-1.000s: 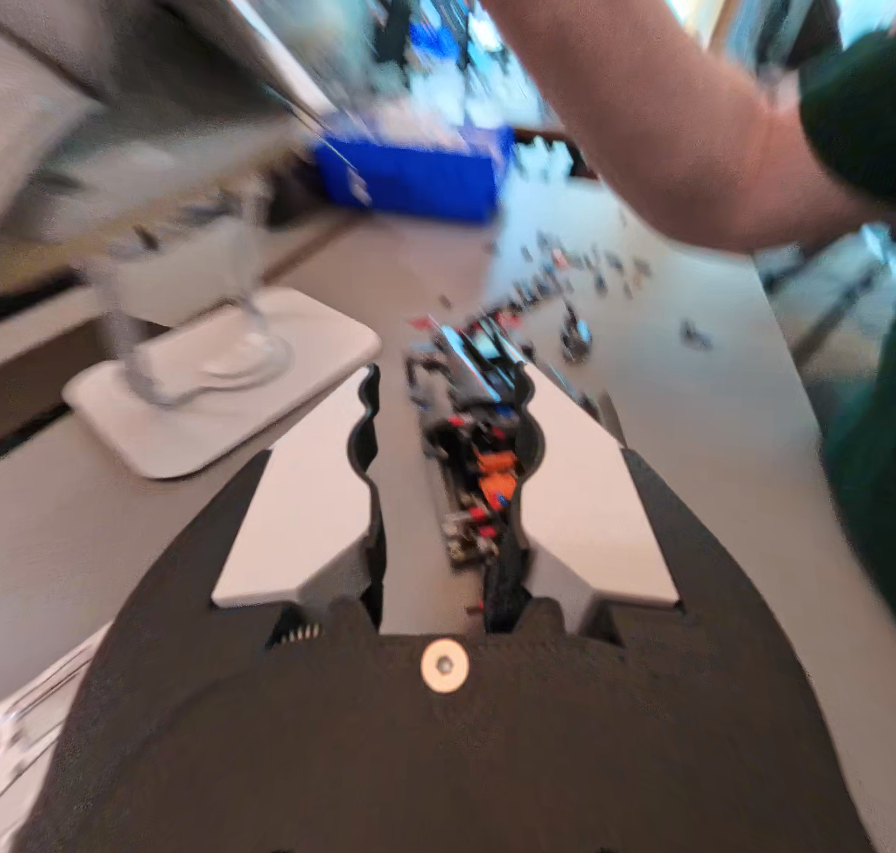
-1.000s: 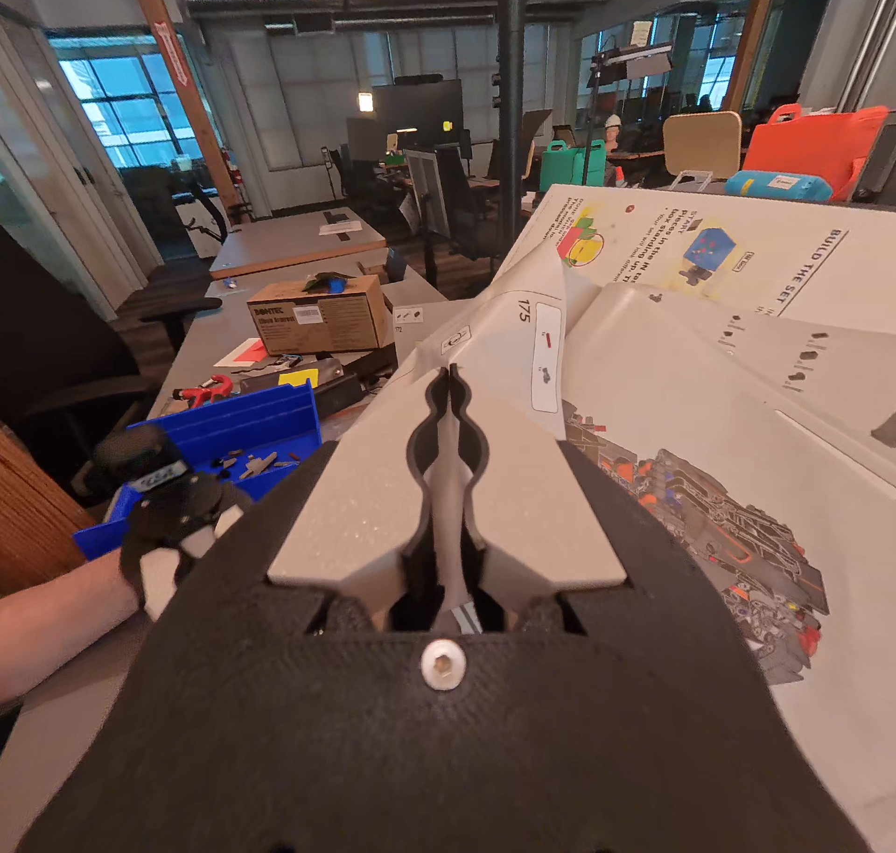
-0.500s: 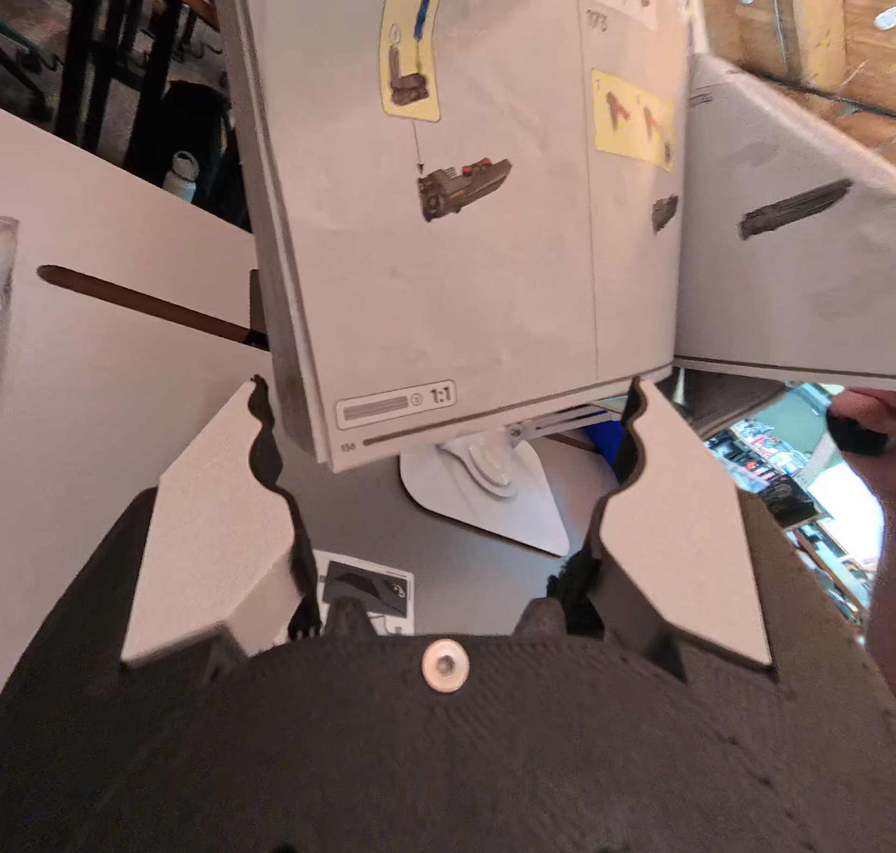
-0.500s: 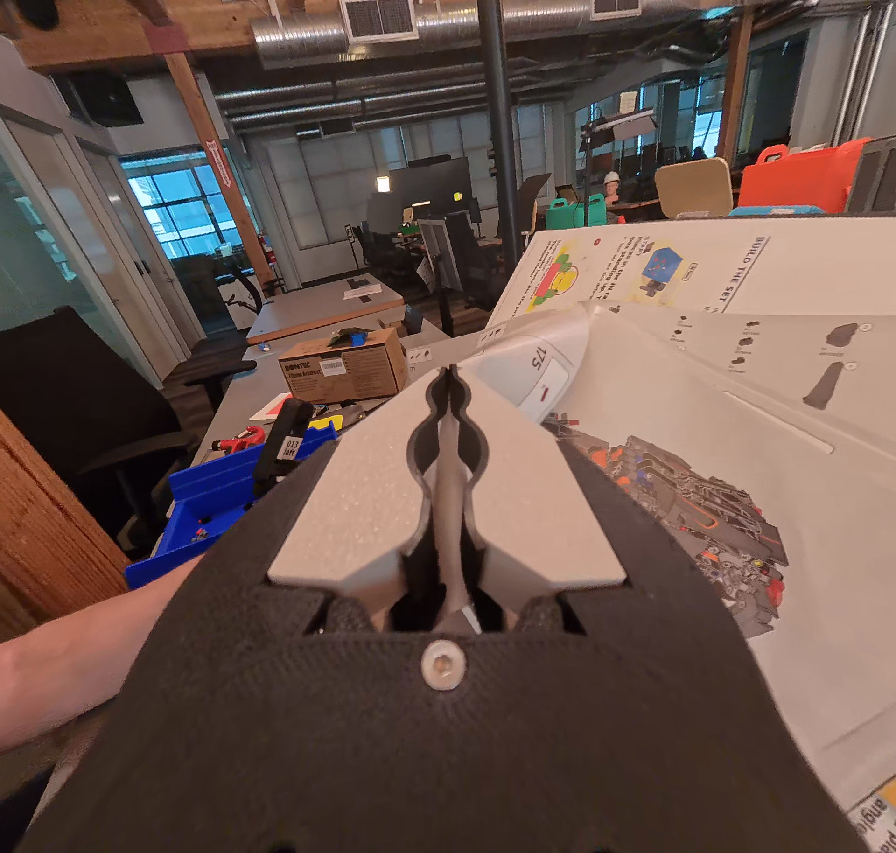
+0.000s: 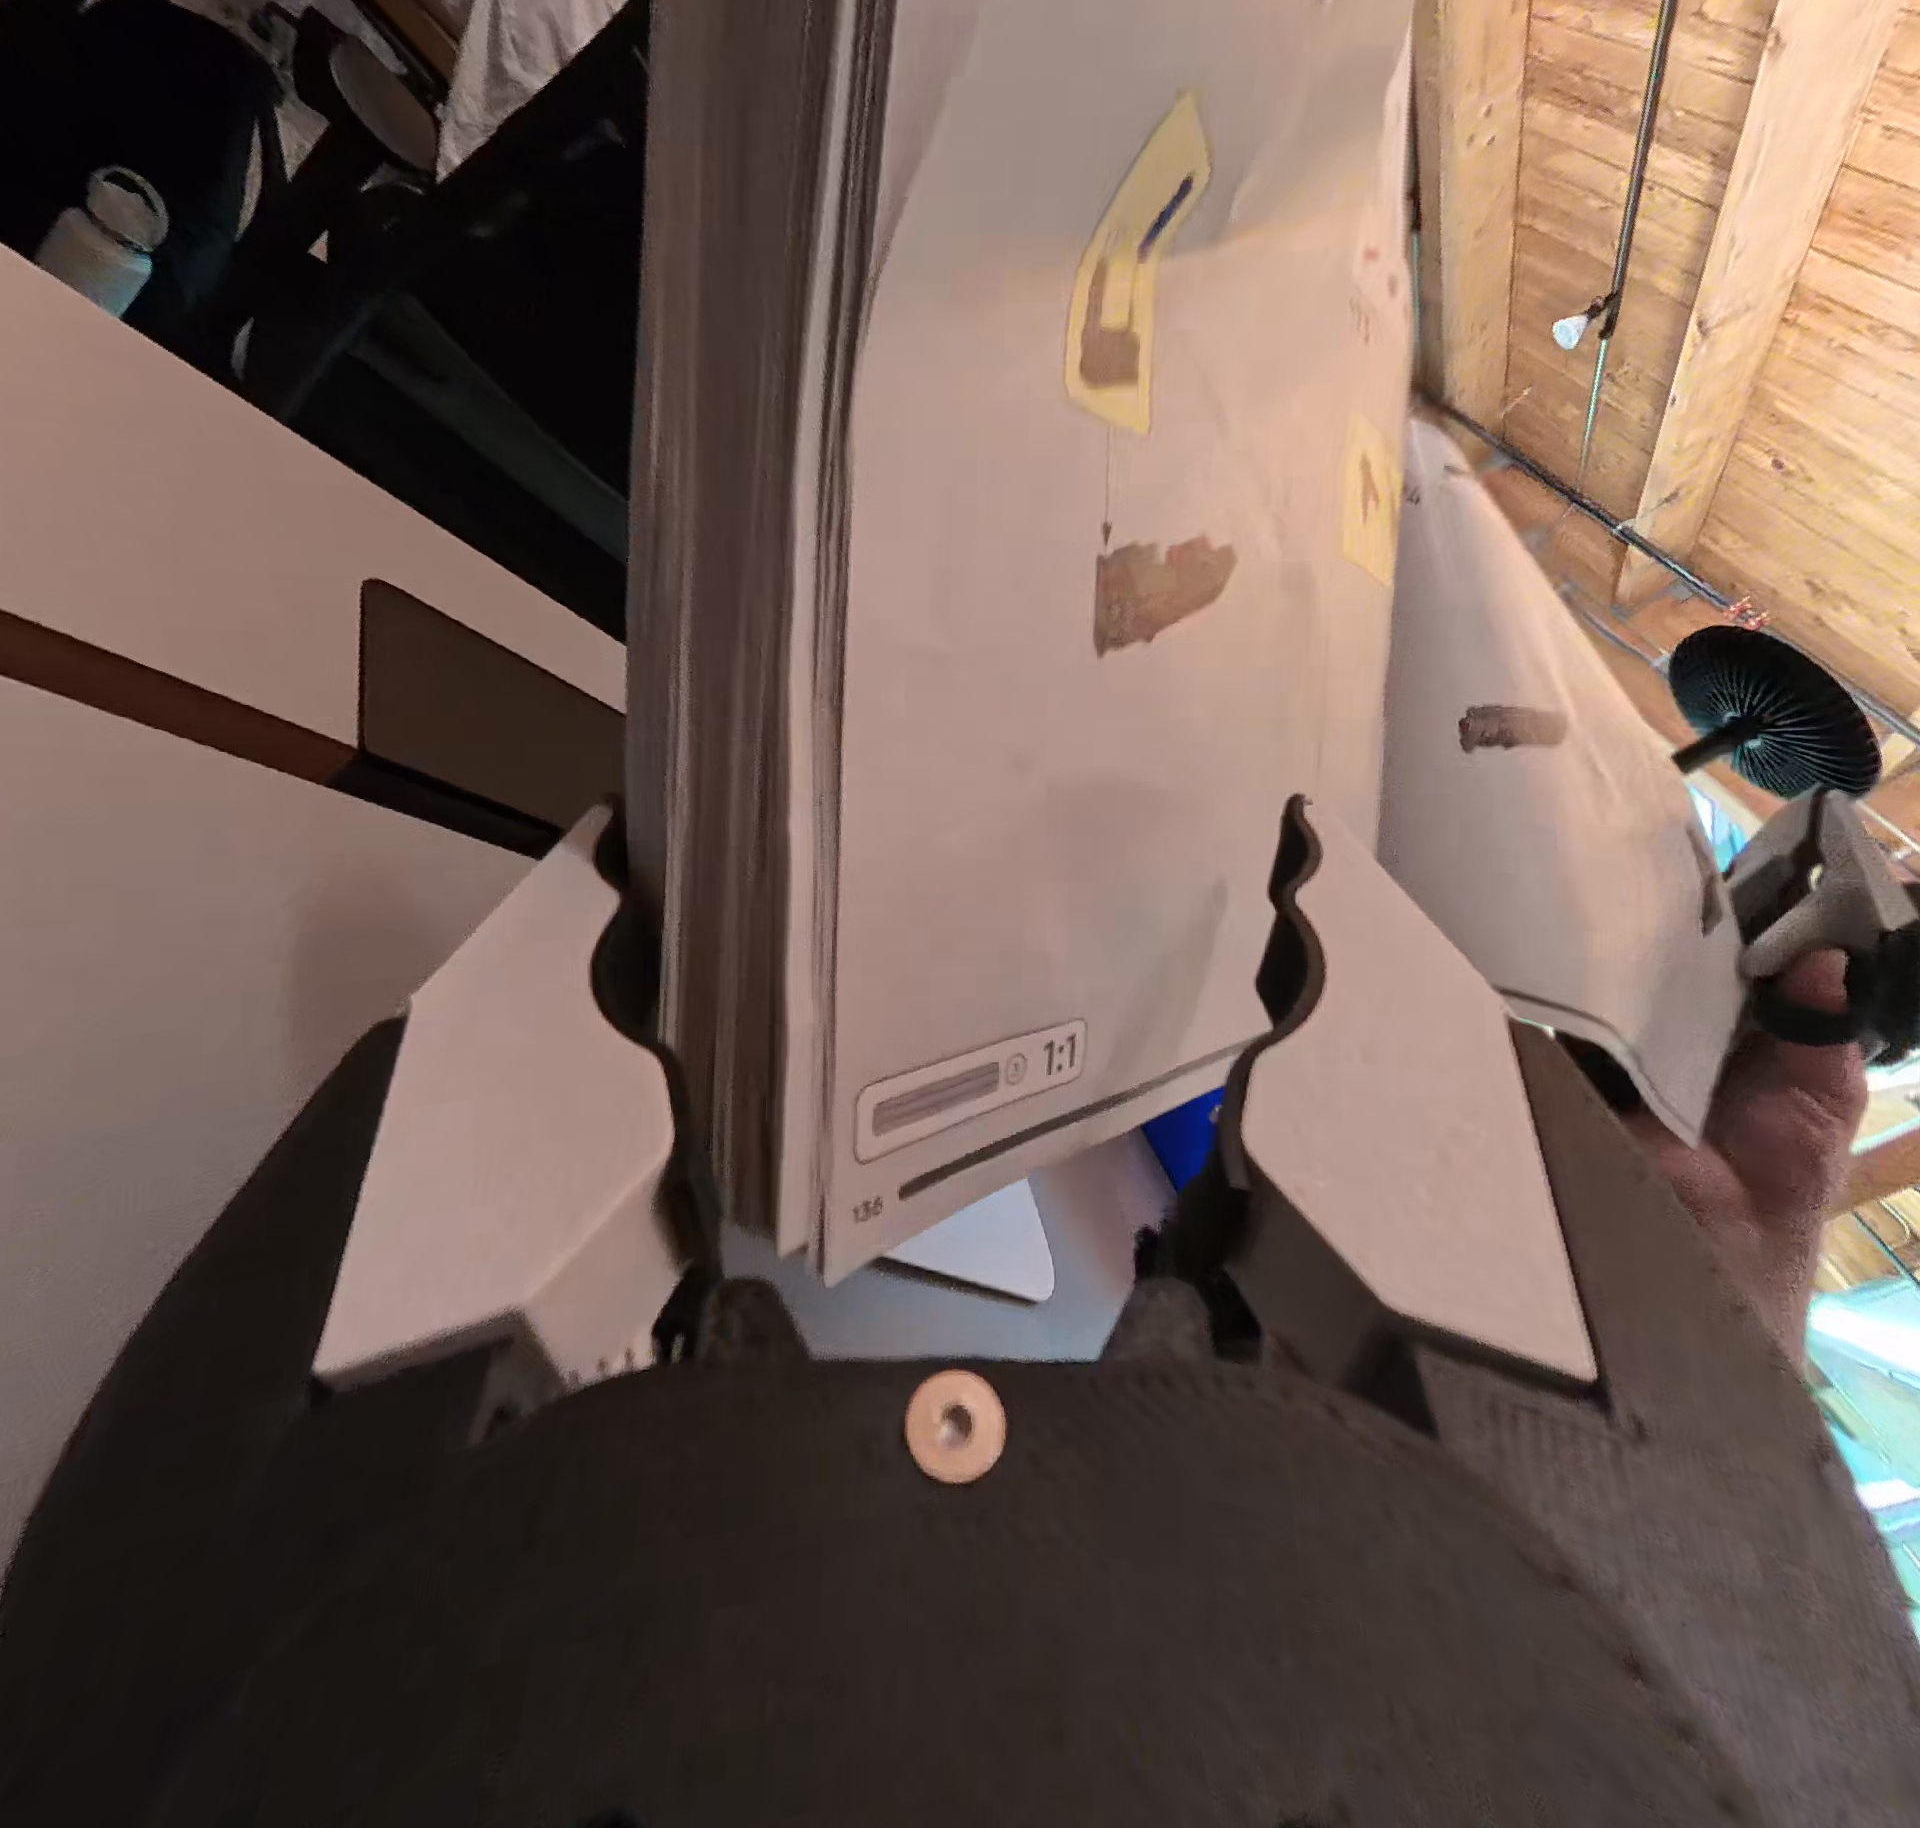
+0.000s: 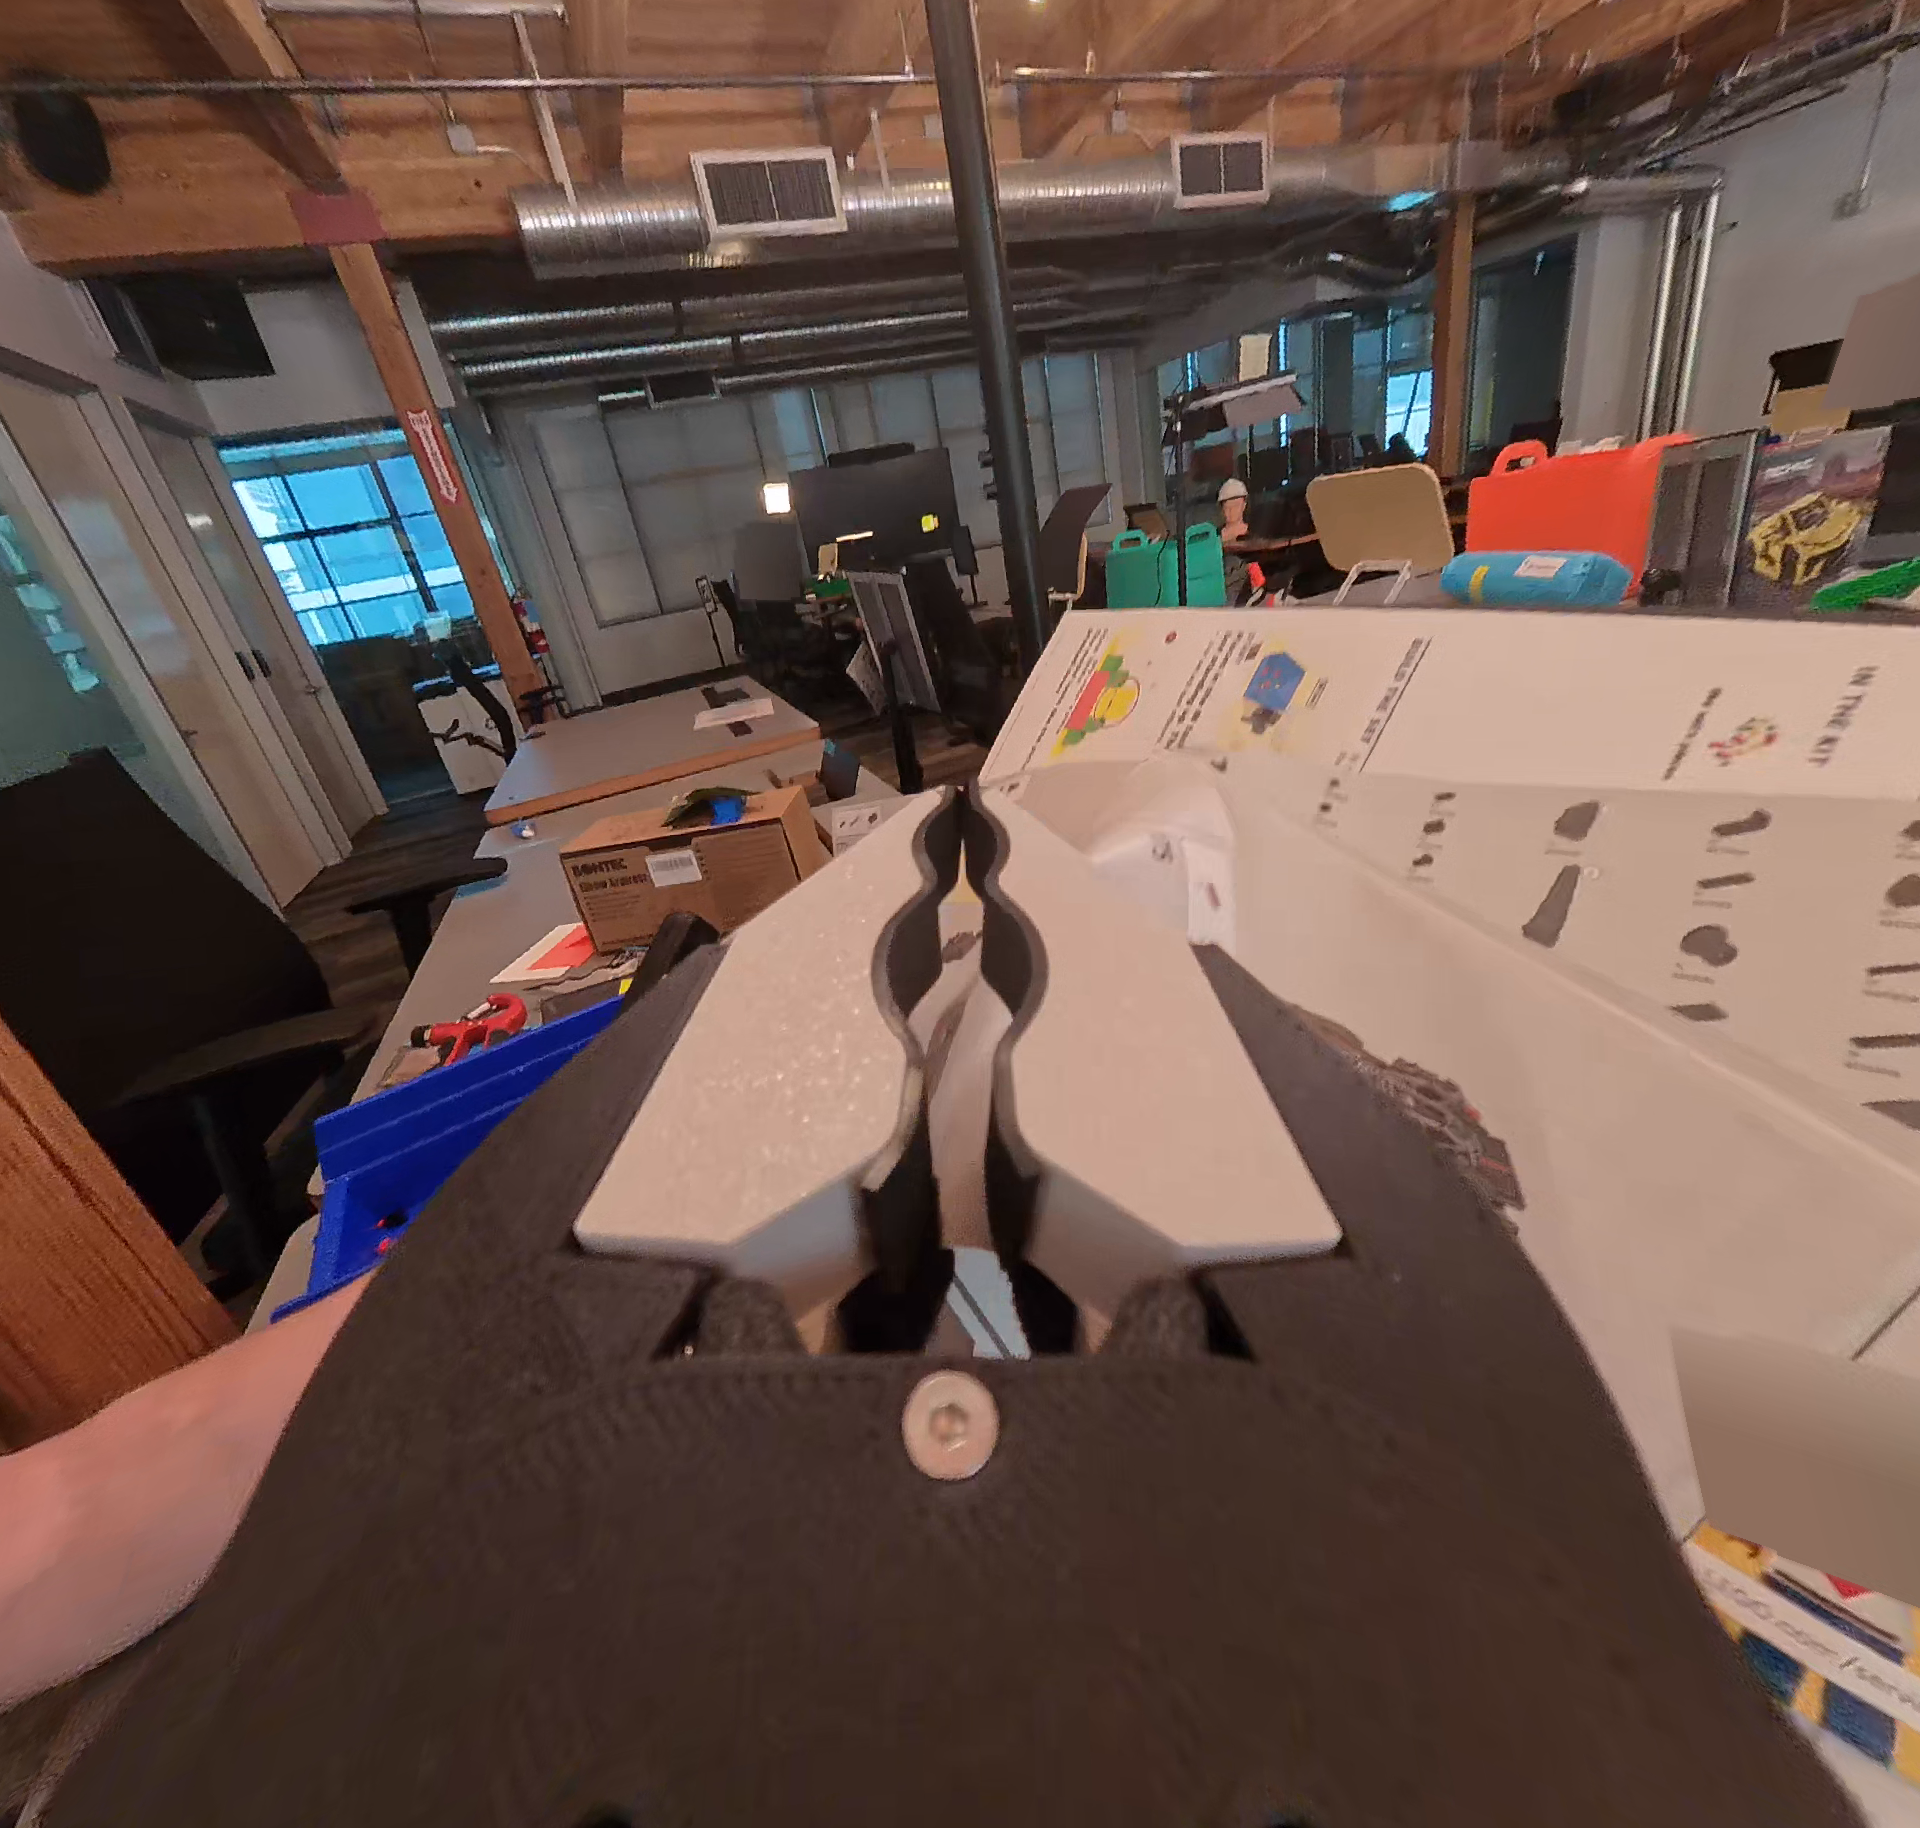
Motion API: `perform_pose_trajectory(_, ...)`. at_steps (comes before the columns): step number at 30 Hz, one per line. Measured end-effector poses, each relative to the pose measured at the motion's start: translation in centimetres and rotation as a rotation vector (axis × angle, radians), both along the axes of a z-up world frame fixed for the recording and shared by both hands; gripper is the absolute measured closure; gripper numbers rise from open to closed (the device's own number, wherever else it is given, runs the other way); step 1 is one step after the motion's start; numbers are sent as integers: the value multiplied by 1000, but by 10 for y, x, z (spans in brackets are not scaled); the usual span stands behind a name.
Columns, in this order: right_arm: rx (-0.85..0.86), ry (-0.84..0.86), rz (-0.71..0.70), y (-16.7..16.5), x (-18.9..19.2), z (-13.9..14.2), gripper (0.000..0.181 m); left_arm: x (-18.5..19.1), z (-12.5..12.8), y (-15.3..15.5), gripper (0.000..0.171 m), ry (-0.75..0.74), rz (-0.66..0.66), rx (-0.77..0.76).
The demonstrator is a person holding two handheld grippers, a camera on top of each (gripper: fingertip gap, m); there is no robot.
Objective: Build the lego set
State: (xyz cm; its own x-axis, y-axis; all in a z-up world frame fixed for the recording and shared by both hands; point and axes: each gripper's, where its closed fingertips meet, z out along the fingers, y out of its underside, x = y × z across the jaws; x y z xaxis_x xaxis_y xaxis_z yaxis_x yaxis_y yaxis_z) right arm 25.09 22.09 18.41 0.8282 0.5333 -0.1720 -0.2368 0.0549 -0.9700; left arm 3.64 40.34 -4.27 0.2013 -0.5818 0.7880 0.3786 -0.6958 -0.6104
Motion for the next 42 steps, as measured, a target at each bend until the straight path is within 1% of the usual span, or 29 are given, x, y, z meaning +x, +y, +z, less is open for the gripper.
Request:
perform_pose_trajectory(1,9,4,-9,-2,5,4,181,3,0,-1,56,4,-9,5)
perform_pose_trajectory(5,-27,-4,-5,-1,10,-2,181,4,5,0,86,-9,-6,43)
perform_pose_trajectory(7,-31,-9,4,-1,6,-5,181,2,13,3,94,-39,12,67)
perform_pose_trajectory(11,-31,14,101,5,-30,-6,181,4,26,3,109,-29,18,133)
perform_pose_trajectory(13,-44,-44,86,13,-45,-13,181,3,36,4,117,-27,24,166)
perform_pose_trajectory(14,-35,-84,60,16,-47,-14,178,3,40,3,120,-18,17,185)
perform_pose_trajectory(15,-28,-132,40,17,-45,-17,160,5,42,1,122,7,8,204)
perform_pose_trajectory(16,-37,-205,20,16,-39,-25,135,5,45,2,124,29,8,221)
perform_pose_trajectory(17,-74,-288,-42,18,-25,-37,120,5,48,2,125,46,13,233)
perform_pose_trajectory(19,-155,-411,-224,21,19,-62,104,5,55,2,131,47,9,251)
perform_pose_trajectory(20,-200,-447,-282,19,36,-77,96,5,59,2,133,44,19,266)
perform_pose_trajectory(21,-251,-448,-307,16,48,-92,91,6,60,2,134,51,25,273)
perform_pose_trajectory(22,-303,-415,-313,13,56,-106,86,7,59,1,134,52,22,272)
perform_pose_trajectory(23,-348,-369,-289,10,57,-120,82,8,59,1,134,39,14,264)
perform_pose_trajectory(24,-391,-321,-260,8,56,-133,83,8,58,1,134,26,11,257)
perform_pose_trajectory(26,-456,-227,-204,5,47,-153,88,9,54,2,134,18,6,249)
perform_pose_trajectory(27,-486,-184,-138,2,34,-161,97,9,54,2,134,17,6,246)
perform_pose_trajectory(28,-497,-126,-62,0,16,-165,99,9,54,2,134,18,8,248)
perform_pose_trajectory(29,-479,-56,23,-1,-5,-162,98,10,55,1,134,22,9,255)
perform_pose_trajectory(31,-392,21,177,-3,-50,-141,98,10,56,0,135,24,4,264)
perform_pose_trajectory(33,-313,-41,261,1,-96,-122,95,10,55,1,134,23,2,262)
perform_pose_trajectory(34,-256,-89,340,-1,-126,-111,94,10,55,0,134,22,0,264)
perform_pose_trajectory(36,-188,-184,611,-25,-194,-98,96,9,55,1,131,28,1,272)
perform_pose_trajectory(37,-190,-235,673,-33,-213,-99,91,9,55,1,130,29,1,274)
perform_pose_trajectory(38,-180,-282,655,-32,-218,-99,92,8,56,1,129,21,-4,275)
perform_pose_trajectory(39,-150,-311,600,-29,-212,-96,100,6,57,1,129,13,-9,274)
perform_pose_trajectory(40,-121,-322,531,-26,-198,-93,105,5,57,2,129,11,-12,268)
perform_pose_trajectory(42,-114,-304,328,-13,-145,-91,105,2,59,3,128,8,-16,273)
